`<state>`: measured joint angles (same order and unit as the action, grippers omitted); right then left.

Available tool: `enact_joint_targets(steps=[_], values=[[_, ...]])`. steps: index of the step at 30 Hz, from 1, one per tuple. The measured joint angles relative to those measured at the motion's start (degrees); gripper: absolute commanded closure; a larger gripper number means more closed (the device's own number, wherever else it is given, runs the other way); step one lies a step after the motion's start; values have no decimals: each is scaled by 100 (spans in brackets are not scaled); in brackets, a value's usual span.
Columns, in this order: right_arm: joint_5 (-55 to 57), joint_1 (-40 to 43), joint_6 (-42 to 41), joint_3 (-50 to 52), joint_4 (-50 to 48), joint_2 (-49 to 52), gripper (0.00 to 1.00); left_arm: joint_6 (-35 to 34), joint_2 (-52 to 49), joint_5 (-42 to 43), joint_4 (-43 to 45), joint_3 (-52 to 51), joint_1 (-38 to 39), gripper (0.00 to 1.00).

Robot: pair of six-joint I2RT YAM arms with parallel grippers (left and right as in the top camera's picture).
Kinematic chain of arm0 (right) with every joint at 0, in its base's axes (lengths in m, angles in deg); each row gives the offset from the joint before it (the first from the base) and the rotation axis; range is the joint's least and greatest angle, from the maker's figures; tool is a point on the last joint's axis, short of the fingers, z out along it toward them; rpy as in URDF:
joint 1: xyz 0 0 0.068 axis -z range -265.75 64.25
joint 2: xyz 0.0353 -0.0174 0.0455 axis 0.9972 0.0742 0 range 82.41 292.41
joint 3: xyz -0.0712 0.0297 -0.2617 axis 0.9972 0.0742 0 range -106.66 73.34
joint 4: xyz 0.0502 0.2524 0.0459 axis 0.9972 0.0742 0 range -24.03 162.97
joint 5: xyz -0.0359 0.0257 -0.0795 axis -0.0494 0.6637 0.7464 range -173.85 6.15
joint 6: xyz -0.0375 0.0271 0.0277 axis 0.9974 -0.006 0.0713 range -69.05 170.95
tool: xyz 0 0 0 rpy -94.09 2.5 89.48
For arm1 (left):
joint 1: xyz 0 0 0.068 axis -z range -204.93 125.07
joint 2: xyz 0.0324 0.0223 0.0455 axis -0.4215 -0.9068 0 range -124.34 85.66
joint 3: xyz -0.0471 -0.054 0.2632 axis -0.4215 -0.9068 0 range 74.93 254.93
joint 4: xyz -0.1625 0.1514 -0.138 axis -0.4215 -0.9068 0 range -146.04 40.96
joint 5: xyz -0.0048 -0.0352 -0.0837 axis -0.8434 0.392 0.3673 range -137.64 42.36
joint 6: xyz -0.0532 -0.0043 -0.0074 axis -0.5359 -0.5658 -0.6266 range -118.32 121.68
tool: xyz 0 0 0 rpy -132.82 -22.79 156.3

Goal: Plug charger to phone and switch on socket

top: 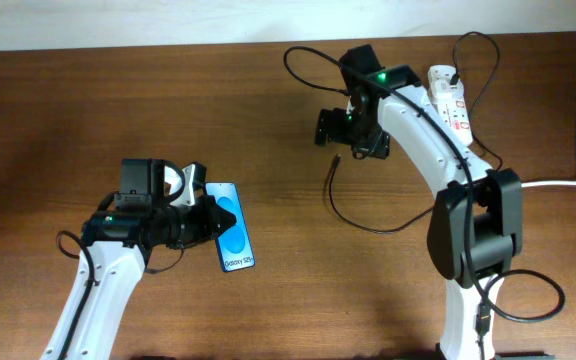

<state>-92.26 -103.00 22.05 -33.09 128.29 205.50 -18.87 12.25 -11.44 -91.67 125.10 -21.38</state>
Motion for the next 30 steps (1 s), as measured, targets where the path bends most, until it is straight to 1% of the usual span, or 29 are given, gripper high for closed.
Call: enact_joint_targets(steps=[1,3,7,8,11,12,13,15,17,21,23,24,28,30], values=[[70,-2,-81,170,-337,46,12,0,0,0,-2,0,0,100],[114,-9,-184,323,-629,127,18,0,0,0,-2,0,0,100],[157,-46,-334,457,-846,417,25,0,0,0,0,0,0,100],[153,-68,-374,457,-914,542,30,0,0,0,-2,0,0,100],[151,-140,-413,433,-968,780,35,0,0,0,-2,0,0,100],[155,-186,-415,417,-999,804,42,0,0,-2,4,0,0,100],[160,-197,-411,417,-994,807,46,0,0,0,0,0,0,100],[170,-197,-411,389,-938,846,56,0,0,0,-2,0,0,100],[173,-195,-437,328,-883,901,71,0,0,0,-4,0,0,100],[168,-190,-431,184,-719,1021,84,0,0,0,-2,0,0,100],[179,-188,-435,157,-654,1054,94,0,0,0,-2,0,0,100],[179,-179,-435,160,-638,1054,96,0,0,0,-2,0,0,100],[155,-157,-354,160,-614,1058,96,0,0,0,-2,0,0,100],[149,-151,-181,157,-581,1058,96,0,0,0,-2,0,0,100]])
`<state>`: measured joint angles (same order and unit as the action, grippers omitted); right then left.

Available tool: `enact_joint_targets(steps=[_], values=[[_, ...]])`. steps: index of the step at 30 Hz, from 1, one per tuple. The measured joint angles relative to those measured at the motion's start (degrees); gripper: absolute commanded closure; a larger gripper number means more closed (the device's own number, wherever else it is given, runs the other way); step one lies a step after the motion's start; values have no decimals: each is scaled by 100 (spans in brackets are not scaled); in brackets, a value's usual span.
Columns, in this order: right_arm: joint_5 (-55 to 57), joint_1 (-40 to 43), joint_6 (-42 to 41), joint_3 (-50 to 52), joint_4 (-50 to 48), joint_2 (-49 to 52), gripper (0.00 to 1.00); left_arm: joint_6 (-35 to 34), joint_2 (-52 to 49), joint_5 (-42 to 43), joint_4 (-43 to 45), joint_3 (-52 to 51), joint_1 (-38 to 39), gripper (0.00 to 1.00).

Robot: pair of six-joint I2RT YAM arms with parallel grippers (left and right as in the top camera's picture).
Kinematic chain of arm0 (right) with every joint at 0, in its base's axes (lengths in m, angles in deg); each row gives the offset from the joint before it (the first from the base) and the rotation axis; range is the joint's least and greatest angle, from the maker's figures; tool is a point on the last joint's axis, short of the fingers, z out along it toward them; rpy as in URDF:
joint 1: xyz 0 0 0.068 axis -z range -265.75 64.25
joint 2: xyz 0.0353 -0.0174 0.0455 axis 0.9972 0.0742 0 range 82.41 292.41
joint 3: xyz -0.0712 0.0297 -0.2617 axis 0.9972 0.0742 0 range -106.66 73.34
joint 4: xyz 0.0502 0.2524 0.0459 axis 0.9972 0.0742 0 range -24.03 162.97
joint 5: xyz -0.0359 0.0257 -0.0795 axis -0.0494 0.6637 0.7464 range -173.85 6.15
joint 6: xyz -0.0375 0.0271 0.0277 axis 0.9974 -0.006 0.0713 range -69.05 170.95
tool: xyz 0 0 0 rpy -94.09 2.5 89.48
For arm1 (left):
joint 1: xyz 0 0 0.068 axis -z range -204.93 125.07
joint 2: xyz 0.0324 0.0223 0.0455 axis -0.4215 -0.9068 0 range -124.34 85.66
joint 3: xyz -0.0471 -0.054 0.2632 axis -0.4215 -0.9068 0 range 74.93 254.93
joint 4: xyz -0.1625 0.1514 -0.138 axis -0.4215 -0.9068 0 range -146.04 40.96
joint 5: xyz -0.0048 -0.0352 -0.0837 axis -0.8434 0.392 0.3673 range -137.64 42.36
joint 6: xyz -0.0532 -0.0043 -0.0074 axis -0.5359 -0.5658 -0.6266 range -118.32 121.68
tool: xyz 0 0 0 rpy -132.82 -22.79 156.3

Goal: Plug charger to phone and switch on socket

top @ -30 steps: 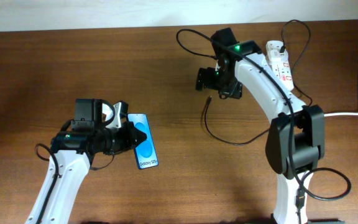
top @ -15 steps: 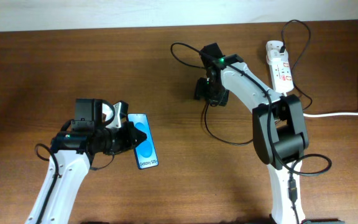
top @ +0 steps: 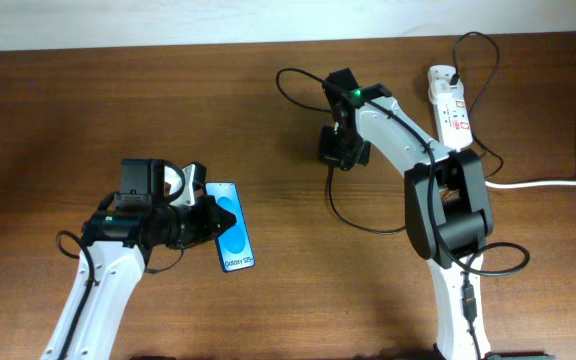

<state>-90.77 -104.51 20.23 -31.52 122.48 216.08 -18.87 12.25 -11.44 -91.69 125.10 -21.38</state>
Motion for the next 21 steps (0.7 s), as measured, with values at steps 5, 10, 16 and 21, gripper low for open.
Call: enact_joint_targets(steps=[5,10,16,21], values=[[-170,85,636,-76,984,-15,96,0,0,4,0,0,0,100],[-691,188,1456,122,1690,-404,96,0,0,190,146,0,0,100],[-1386,190,2288,120,2553,-2293,96,-2,0,374,212,0,0,100],[-2328,190,3167,114,3265,-3338,96,2,0,745,570,0,0,100]])
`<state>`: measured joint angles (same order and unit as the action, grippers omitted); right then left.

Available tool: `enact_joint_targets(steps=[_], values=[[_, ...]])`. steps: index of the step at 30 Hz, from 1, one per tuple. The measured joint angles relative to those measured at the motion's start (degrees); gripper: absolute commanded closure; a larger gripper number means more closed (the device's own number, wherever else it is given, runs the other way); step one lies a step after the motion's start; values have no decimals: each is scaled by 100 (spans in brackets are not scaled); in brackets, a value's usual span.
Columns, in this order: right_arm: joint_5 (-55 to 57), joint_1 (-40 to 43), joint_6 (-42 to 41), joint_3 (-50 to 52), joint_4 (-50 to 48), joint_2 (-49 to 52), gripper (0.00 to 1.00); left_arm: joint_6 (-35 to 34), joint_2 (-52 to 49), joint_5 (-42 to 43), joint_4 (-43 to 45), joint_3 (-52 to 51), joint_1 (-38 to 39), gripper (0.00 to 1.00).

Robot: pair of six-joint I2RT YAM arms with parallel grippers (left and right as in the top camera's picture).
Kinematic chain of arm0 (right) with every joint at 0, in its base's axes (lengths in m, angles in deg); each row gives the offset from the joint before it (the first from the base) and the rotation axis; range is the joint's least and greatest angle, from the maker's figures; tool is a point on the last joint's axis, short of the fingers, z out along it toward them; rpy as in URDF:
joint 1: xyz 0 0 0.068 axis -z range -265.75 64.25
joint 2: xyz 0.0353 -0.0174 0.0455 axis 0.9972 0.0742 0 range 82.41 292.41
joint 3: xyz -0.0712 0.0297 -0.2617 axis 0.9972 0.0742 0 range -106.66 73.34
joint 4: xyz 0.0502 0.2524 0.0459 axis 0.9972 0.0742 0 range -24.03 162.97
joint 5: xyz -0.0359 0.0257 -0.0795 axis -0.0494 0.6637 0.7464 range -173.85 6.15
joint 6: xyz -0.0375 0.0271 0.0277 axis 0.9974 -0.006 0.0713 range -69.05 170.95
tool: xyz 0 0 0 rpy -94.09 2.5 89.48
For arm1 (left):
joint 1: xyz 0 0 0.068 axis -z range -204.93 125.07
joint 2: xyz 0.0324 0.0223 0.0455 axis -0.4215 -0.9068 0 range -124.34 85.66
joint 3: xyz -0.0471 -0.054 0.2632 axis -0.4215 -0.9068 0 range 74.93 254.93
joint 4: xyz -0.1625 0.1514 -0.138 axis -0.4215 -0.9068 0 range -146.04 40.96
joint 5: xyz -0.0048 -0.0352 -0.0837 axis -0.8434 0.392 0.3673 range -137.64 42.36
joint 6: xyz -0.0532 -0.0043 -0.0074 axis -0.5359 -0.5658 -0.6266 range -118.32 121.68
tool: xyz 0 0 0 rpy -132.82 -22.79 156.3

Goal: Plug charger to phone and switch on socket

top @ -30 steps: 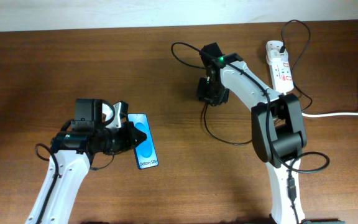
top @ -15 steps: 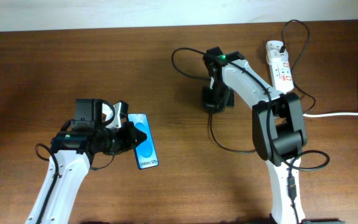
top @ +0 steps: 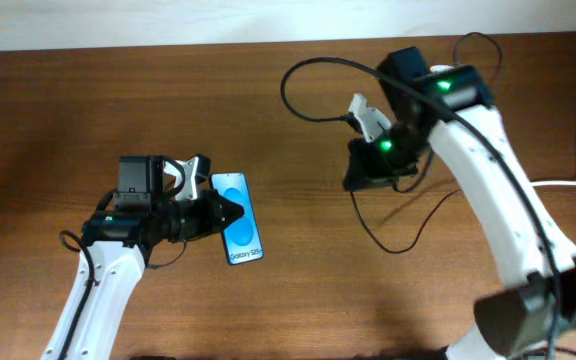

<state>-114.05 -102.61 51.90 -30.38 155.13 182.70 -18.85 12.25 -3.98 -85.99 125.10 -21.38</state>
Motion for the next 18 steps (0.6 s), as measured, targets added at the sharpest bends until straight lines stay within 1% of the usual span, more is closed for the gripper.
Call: enact_joint_targets(steps=[3,7,8,9,14,18], values=[[-595,0,608,2,369,-221,95,-13,0,446,597,-4,0,100],[-1519,0,1528,271,758,-363,95,-7,-4,1329,1637,-4,0,100],[-1615,0,1633,321,780,-372,96,-11,-7,1506,1821,-4,0,100],[-1996,0,2048,553,785,-391,96,-37,-7,1685,1961,-4,0,100],[-2903,0,3171,1606,793,-407,95,-332,-7,1982,2500,-11,0,100],[-3362,0,4039,2177,793,-407,96,-710,-9,2063,3132,-9,0,100]])
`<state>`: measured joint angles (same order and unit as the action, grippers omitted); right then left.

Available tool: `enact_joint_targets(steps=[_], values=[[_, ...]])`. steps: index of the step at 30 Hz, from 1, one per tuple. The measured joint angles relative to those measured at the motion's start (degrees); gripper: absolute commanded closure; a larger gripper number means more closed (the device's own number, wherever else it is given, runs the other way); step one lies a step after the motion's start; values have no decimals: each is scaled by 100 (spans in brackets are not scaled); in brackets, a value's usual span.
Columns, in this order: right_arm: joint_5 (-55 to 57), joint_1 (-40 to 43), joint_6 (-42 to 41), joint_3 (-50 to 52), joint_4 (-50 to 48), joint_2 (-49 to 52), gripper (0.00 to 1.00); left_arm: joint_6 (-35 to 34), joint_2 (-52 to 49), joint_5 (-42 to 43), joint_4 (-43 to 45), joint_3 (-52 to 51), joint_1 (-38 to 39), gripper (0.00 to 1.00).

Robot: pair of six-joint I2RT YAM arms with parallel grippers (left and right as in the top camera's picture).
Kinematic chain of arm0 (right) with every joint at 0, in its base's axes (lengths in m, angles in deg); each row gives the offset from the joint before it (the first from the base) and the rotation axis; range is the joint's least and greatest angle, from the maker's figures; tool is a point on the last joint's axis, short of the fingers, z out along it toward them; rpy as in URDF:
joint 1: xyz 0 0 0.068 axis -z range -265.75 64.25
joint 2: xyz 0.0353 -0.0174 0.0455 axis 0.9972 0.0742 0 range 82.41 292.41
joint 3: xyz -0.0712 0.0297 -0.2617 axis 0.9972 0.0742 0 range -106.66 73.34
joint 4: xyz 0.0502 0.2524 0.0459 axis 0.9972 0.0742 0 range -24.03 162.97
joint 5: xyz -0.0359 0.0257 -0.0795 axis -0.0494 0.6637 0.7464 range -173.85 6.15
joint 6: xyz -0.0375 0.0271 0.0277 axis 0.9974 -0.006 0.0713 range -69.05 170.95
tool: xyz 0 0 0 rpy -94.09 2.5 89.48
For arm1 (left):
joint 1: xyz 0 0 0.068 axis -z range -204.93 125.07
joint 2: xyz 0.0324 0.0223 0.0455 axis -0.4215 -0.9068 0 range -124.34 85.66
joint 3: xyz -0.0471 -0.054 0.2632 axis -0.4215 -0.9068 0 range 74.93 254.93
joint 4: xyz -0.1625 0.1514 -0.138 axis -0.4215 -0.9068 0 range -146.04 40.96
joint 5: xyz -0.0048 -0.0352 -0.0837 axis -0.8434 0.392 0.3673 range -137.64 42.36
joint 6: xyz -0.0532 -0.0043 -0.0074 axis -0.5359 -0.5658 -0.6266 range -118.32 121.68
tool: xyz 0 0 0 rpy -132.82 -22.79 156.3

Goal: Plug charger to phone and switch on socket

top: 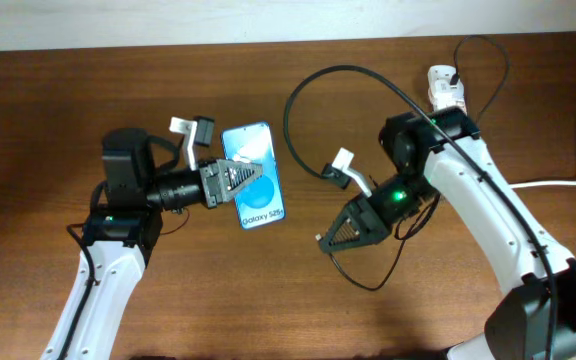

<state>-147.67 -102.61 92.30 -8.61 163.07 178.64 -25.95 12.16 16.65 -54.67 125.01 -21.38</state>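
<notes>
My left gripper (230,186) is shut on the left edge of the phone (256,172). The phone has a blue screen marked Galaxy S25 and is held screen up, left of the table's middle. My right gripper (328,238) points left toward the phone's lower end, a short gap to its right, and is shut on the black charger cable (298,85). The plug tip itself is too small to make out. The cable arcs back to the white power strip (445,88), which my right arm mostly hides; its switch is hidden.
The brown wooden table (118,70) lies under both arms. A slack loop of the black cable (368,285) hangs below my right gripper. A white mains lead runs off at the right edge. A pale wall borders the far side.
The phone in my left gripper now sits higher in the view and further right. My right gripper has come down and left from near the table's middle and now points at the phone.
At first my left gripper held the phone low at the left while my right gripper held the cable near the power strip. The right gripper then stood slightly further left with the cable. Later both looked raised, and now phone and cable end face each other near the middle.
</notes>
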Motion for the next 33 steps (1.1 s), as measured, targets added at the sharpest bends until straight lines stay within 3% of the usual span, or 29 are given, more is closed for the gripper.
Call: enact_joint_targets(steps=[4,8,12,14,17,26,28,33], values=[[-140,0,564,179,-120,0,95,-205,0,0,125,0,0,100],[63,37,472,188,-745,0,96,-254,0,-22,94,0,-11,100],[968,181,-879,210,-1932,-2,96,-264,0,-372,-844,7,-179,100],[2050,203,-2229,219,-2643,-2,96,-278,-7,-1032,-1725,-4,-337,100],[2881,140,-3093,229,-3021,-2,96,-267,-7,-1788,-2542,-9,-402,100],[4566,-765,-4581,651,-4323,787,95,-256,-11,-2555,-2721,-17,-400,100],[4688,-872,-4787,761,-4535,1154,91,-205,-11,-2581,-2747,-17,-402,100],[4854,-946,-5158,815,-4809,1635,67,-83,-11,-2643,-2940,-17,-400,100]])
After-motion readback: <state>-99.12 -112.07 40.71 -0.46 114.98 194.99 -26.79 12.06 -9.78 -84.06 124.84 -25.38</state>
